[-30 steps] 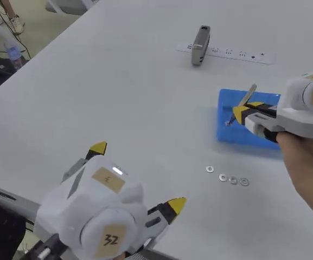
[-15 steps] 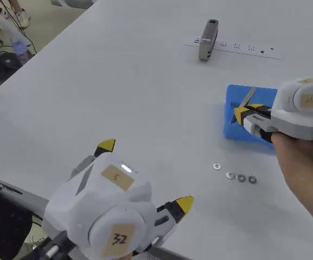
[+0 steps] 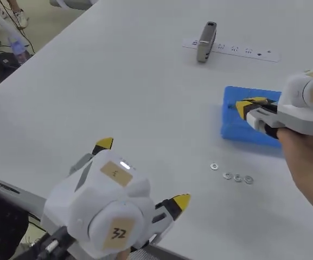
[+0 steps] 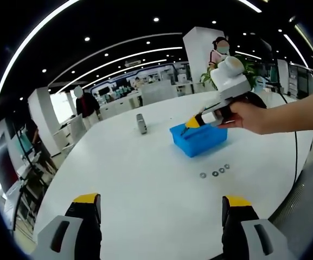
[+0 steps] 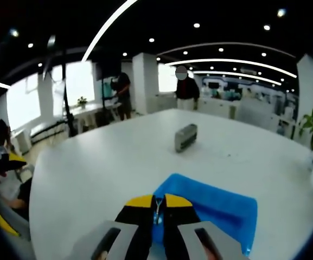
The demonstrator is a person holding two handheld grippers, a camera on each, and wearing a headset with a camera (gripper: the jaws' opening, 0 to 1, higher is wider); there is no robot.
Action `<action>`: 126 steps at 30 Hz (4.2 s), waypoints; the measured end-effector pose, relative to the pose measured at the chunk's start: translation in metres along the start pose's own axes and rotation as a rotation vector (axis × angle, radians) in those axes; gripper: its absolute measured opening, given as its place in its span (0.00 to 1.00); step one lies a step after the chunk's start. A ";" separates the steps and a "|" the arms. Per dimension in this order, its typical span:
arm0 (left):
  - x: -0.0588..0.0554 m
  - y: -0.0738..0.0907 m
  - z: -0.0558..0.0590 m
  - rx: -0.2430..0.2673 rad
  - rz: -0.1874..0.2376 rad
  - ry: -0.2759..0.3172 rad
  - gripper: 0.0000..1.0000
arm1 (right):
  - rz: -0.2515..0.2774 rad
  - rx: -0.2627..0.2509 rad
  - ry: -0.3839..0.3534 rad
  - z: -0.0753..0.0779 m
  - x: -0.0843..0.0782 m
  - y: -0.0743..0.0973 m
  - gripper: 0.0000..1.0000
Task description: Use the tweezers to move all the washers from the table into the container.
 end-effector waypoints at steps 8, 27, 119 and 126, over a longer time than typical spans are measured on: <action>0.000 0.000 -0.001 0.005 -0.004 -0.003 0.94 | 0.007 0.067 0.025 -0.012 0.013 0.037 0.01; -0.001 0.000 0.000 0.005 -0.013 -0.014 0.93 | -0.347 0.295 0.209 -0.069 -0.046 0.097 0.01; -0.004 -0.001 0.001 0.004 -0.037 -0.037 0.90 | -0.145 0.167 0.032 -0.064 -0.039 0.043 0.01; -0.003 -0.001 0.002 -0.005 -0.029 -0.042 0.90 | -0.095 0.170 0.033 -0.057 -0.006 0.054 0.01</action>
Point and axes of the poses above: the centre of the closed fingertips' face, and the gripper's own axes: y roughly backward along the fingers, z roughly to its right, x roughly out of its top, the point moved 7 cm from there along y, roughly backward along the fingers, and after that the axes turned 7 degrees about -x, right-handed, at the moved point
